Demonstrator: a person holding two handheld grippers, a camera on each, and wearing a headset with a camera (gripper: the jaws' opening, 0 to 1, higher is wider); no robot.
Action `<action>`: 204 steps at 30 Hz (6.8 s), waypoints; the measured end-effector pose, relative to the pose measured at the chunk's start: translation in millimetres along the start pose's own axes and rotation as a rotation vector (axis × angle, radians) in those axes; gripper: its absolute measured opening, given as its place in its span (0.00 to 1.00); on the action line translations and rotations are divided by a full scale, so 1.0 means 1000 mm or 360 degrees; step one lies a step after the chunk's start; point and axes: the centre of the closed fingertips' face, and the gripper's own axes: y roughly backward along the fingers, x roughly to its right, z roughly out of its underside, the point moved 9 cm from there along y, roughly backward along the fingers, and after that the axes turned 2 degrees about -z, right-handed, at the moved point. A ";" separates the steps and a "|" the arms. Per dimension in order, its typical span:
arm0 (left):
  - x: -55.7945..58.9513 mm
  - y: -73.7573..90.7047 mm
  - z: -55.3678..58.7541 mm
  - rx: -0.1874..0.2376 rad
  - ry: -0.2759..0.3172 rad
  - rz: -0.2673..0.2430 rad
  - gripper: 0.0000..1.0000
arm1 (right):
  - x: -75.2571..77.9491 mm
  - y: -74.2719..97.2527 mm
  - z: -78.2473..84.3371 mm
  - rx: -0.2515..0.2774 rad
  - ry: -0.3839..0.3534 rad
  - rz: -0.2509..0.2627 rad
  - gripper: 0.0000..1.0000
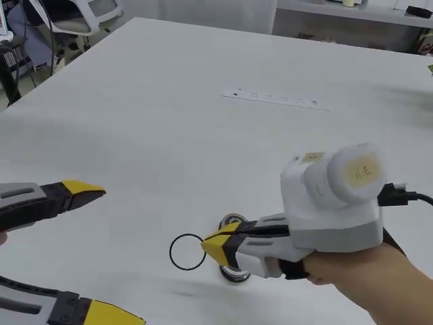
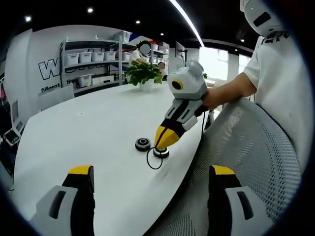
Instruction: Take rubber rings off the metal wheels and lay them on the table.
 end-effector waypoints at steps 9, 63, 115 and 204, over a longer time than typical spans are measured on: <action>0.000 0.000 0.000 0.0005 0.0005 -0.0003 0.93 | 0.003 -0.011 0.011 -0.0010 -0.0004 0.0079 0.00; -0.001 0.001 0.001 0.0008 0.0009 -0.0002 0.92 | 0.025 0.033 -0.035 0.0317 0.0091 0.0191 0.13; 0.022 -0.064 -0.074 0.0076 -0.0461 0.0496 0.84 | 0.040 0.031 0.043 -0.0297 0.0264 -0.0109 0.26; 0.008 -0.152 0.005 -0.0039 -0.0363 0.0476 0.08 | 0.047 0.022 0.048 -0.0402 0.0189 -0.0031 0.00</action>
